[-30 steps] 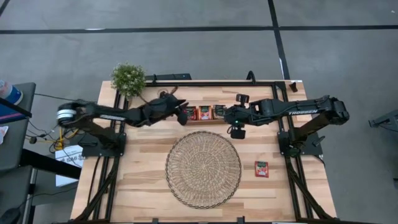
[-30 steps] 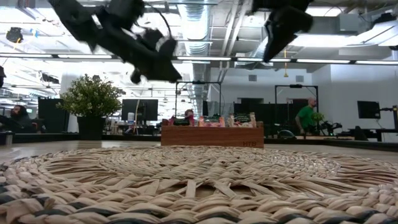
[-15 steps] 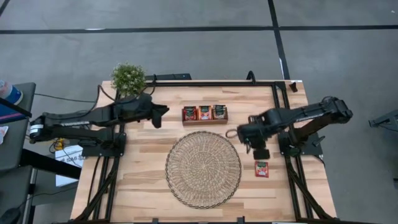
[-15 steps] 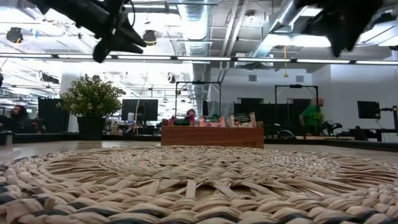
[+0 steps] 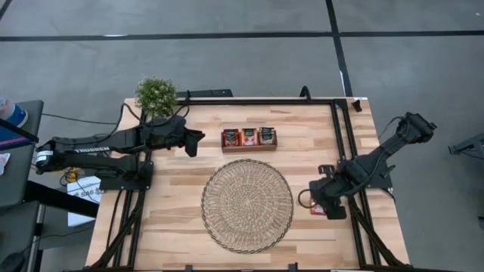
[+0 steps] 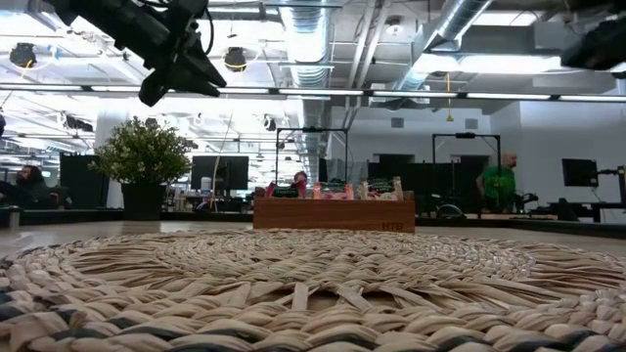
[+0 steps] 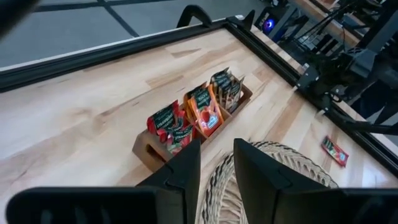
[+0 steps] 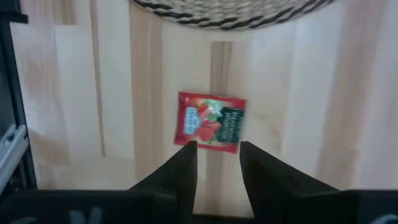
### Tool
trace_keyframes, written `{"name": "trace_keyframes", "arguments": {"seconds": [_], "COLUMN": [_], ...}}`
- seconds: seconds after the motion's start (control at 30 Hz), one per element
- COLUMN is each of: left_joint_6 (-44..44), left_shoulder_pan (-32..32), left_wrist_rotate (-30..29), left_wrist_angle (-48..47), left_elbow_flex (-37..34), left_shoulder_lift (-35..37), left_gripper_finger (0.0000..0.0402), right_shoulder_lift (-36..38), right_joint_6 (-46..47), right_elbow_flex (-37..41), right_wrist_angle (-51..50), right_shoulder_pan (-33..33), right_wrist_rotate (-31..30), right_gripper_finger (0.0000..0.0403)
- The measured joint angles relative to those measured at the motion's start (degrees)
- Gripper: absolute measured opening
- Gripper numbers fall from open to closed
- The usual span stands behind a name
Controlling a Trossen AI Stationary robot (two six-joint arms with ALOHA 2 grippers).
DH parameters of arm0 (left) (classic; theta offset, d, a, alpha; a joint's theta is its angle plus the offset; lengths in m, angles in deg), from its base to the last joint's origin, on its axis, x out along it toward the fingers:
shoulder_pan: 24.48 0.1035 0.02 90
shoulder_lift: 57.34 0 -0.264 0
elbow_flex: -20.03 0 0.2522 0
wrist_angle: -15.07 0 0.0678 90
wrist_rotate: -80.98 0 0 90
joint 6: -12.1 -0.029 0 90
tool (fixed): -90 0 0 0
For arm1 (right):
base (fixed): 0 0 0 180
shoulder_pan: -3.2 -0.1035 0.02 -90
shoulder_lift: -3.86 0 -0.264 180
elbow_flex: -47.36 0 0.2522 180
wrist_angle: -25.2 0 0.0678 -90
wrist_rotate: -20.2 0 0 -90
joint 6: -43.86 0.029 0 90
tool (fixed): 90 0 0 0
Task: Pick & Place Tea
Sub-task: Put the red tea bag into the wooden organizer
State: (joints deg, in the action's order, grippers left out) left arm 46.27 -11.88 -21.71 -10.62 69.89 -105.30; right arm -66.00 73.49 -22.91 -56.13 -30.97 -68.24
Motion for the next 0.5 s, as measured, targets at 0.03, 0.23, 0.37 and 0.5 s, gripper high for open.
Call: {"name": "trace_keyframes", "arguments": {"seconds": [0.03, 0.23, 0.37, 0.5], "left_joint_6": [0.0, 0.0, 0.0, 0.0], "left_shoulder_pan": [0.0, 0.0, 0.0, 0.0], "left_wrist_rotate": [0.0, 0.0, -0.1, -0.1], "left_wrist_angle": [-0.1, 0.0, 0.0, 0.0], "left_elbow_flex": [0.0, 0.0, 0.0, 0.0], "left_shoulder_lift": [0.0, 0.0, 0.0, 0.0], "left_gripper_finger": [0.0088, 0.0088, 0.0088, 0.0088], "right_shoulder_lift": [0.1, -1.8, -4.1, -6.2], "right_joint_6": [0.8, 4.5, 5.5, 6.5], "right_elbow_flex": [1.3, 8.7, 11.7, 12.9], "right_wrist_angle": [1.6, 7.6, 11.8, 13.5], "right_shoulder_pan": [-0.6, -1.3, -0.2, 1.8], "right_wrist_rotate": [0.0, -0.3, -1.8, -1.9], "right_gripper_finger": [0.0113, 0.0113, 0.0113, 0.0113]}}
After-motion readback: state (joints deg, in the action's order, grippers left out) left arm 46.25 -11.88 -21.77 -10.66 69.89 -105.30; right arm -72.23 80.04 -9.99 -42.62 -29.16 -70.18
